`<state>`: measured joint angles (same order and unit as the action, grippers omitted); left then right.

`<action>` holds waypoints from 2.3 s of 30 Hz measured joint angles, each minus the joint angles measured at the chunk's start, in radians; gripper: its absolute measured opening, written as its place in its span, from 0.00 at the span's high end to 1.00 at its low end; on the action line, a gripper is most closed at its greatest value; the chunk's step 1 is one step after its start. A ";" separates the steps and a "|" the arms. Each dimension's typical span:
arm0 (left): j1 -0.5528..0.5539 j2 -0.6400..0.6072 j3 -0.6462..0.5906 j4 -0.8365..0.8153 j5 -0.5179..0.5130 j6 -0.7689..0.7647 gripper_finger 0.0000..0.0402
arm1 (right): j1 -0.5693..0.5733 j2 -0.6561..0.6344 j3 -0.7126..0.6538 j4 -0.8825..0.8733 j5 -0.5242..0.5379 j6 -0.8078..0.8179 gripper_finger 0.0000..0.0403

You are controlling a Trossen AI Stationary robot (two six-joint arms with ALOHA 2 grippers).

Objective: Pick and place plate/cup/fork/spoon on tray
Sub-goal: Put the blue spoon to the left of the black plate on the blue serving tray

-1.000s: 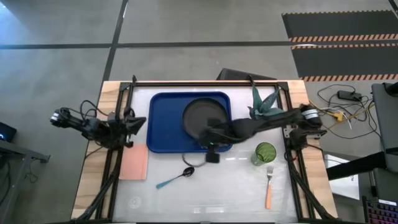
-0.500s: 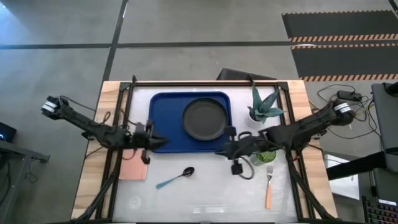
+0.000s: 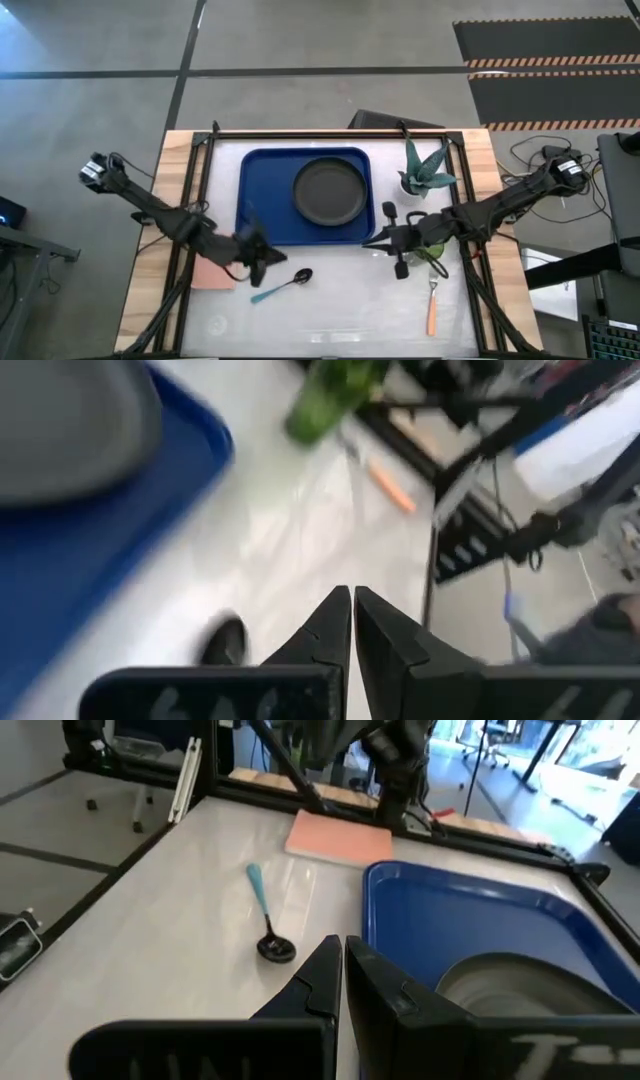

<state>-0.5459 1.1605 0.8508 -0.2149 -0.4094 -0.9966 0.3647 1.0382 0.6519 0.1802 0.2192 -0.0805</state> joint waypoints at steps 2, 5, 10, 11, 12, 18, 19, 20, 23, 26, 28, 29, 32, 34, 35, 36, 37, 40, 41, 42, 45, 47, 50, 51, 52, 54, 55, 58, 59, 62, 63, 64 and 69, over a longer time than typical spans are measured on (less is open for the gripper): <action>-0.012 0.061 0.059 -0.059 0.058 -0.053 1.00 | 0.000 -0.004 -0.004 0.005 0.000 -0.002 0.98; -0.022 0.148 0.131 -0.179 0.132 -0.172 1.00 | 0.000 0.002 -0.005 0.005 -0.004 -0.013 0.98; -0.029 0.302 0.221 -0.384 0.253 -0.399 1.00 | 0.004 0.006 -0.007 0.005 -0.009 -0.027 0.98; -0.030 0.337 0.239 -0.409 0.292 -0.405 1.00 | 0.005 0.006 -0.007 0.005 -0.010 -0.029 0.98; -0.031 0.372 0.259 -0.431 0.329 -0.405 1.00 | 0.004 0.006 -0.007 0.005 -0.010 -0.037 0.98; -0.035 0.519 0.411 -0.576 0.405 -0.353 1.00 | 0.004 0.004 -0.007 0.004 -0.010 -0.051 0.98; -0.036 0.531 0.436 -0.593 0.404 -0.329 1.00 | 0.004 0.004 -0.007 0.000 -0.010 -0.046 0.98; -0.037 0.537 0.451 -0.606 0.400 -0.314 1.00 | 0.004 0.004 -0.007 -0.008 -0.010 -0.043 0.98; -0.038 0.547 0.452 -0.628 0.376 -0.303 1.00 | 0.004 0.004 -0.007 -0.024 -0.010 -0.035 0.98; -0.036 0.549 0.426 -0.643 0.361 -0.299 1.00 | 0.004 0.004 -0.007 -0.020 -0.010 -0.035 0.98; -0.034 0.549 0.398 -0.637 0.341 -0.298 1.00 | 0.004 0.004 -0.007 -0.020 -0.010 -0.035 0.98; -0.032 0.549 0.382 -0.636 0.335 -0.298 0.99 | 0.004 0.004 -0.007 -0.020 -0.010 -0.034 0.98; -0.029 0.549 0.350 -0.629 0.324 -0.297 0.94 | 0.004 0.004 -0.007 -0.020 -0.010 -0.024 0.98; -0.030 0.549 0.329 -0.607 0.321 -0.295 0.89 | 0.004 0.004 -0.007 -0.022 -0.010 -0.023 0.98; -0.030 0.549 0.319 -0.589 0.321 -0.292 0.85 | 0.004 0.004 -0.007 -0.023 -0.010 -0.023 0.98; -0.030 0.549 0.311 -0.572 0.317 -0.280 0.81 | 0.004 0.004 -0.007 -0.023 -0.010 -0.022 0.98; -0.030 0.549 0.302 -0.546 0.303 -0.274 0.77 | 0.004 0.004 -0.007 -0.024 -0.010 -0.021 0.98; -0.029 0.559 0.287 -0.495 0.261 -0.267 0.65 | 0.004 0.003 -0.007 -0.025 -0.010 -0.016 0.98; -0.029 0.565 0.286 -0.492 0.247 -0.258 0.62 | 0.004 0.003 -0.007 -0.026 -0.010 -0.015 0.98; -0.029 0.569 0.286 -0.491 0.235 -0.244 0.60 | 0.004 0.003 -0.007 -0.026 -0.010 -0.012 0.98; -0.030 0.579 0.285 -0.490 0.188 -0.201 0.55 | 0.004 0.003 -0.007 -0.030 -0.010 -0.007 0.98; -0.029 0.586 0.285 -0.481 0.176 -0.172 0.55 | 0.004 0.003 -0.007 -0.035 -0.010 0.002 0.98; -0.030 0.598 0.283 -0.471 0.163 -0.144 0.55 | 0.004 0.003 -0.007 -0.041 -0.010 0.005 0.98; -0.030 0.600 0.281 -0.471 0.159 -0.138 0.55 | 0.004 0.003 -0.007 -0.041 -0.010 0.005 0.98; -0.030 0.603 0.276 -0.469 0.153 -0.132 0.55 | 0.004 0.003 -0.007 -0.041 -0.009 0.005 0.98; -0.030 0.605 0.262 -0.455 0.144 -0.122 0.55 | 0.004 0.003 -0.007 -0.041 -0.010 0.007 0.98; -0.030 0.605 0.252 -0.440 0.140 -0.121 0.55 | 0.004 0.003 -0.007 -0.042 -0.009 0.009 0.98; -0.033 0.605 0.223 -0.370 0.132 -0.094 0.55 | 0.004 0.003 -0.007 -0.048 -0.009 0.010 0.98; -0.036 0.605 0.217 -0.344 0.130 -0.080 0.55 | 0.004 0.003 -0.007 -0.049 -0.009 0.010 0.98; -0.044 0.605 0.188 -0.265 0.128 -0.044 0.55 | 0.004 0.003 -0.007 -0.051 -0.009 0.015 0.98; -0.046 0.605 0.176 -0.255 0.121 -0.043 0.55 | 0.004 0.003 -0.007 -0.051 -0.009 0.015 0.98; -0.049 0.605 0.167 -0.255 0.114 -0.043 0.55 | 0.004 0.003 -0.007 -0.051 -0.009 0.015 0.98; -0.059 0.605 0.136 -0.251 0.081 -0.043 0.56 | 0.004 0.003 -0.007 -0.053 -0.009 0.017 0.98</action>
<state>-0.6049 1.7653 0.9870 -0.4663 -0.3284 -1.0398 0.3687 1.0416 0.6445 0.1272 0.2100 -0.0635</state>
